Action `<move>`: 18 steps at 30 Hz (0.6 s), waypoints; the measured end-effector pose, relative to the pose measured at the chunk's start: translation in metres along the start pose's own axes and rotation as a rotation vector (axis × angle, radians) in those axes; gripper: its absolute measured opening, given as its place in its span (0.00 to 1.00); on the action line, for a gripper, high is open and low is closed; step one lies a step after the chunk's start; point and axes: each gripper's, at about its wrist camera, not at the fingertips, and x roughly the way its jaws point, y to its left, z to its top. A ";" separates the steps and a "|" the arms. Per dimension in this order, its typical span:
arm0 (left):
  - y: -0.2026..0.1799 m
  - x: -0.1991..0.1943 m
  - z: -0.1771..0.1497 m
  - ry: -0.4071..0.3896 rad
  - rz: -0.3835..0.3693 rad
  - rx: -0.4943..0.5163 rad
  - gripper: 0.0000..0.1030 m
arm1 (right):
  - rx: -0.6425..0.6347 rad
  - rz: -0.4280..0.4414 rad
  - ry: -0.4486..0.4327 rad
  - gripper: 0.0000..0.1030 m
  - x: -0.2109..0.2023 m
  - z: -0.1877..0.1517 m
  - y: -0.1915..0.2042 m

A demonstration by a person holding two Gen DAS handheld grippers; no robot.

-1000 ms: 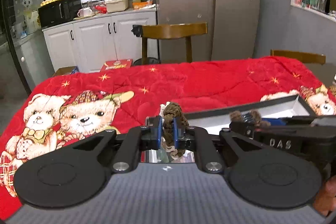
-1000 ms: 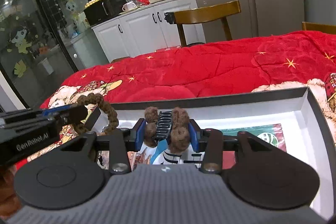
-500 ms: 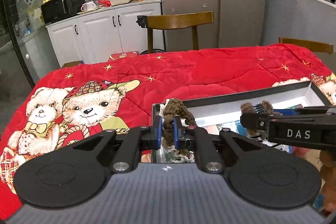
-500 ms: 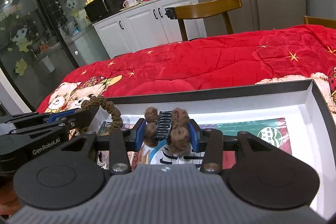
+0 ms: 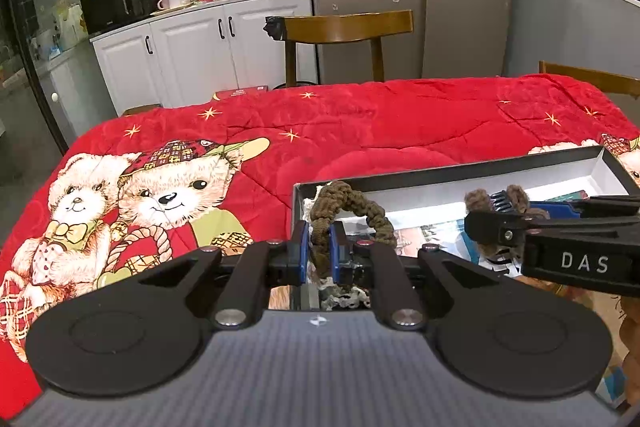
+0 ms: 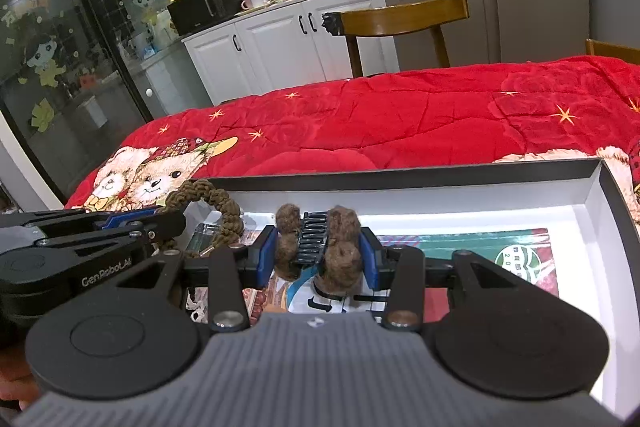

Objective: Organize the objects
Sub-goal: 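Carry both held items over the black box and lower them inside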

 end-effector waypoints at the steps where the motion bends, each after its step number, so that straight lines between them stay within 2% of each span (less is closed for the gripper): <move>1: 0.000 0.000 0.000 0.001 0.002 0.003 0.13 | -0.003 -0.002 -0.002 0.45 0.000 -0.001 0.000; 18: -0.004 0.005 -0.002 0.032 0.009 0.020 0.13 | -0.010 0.010 0.010 0.46 0.000 -0.001 0.000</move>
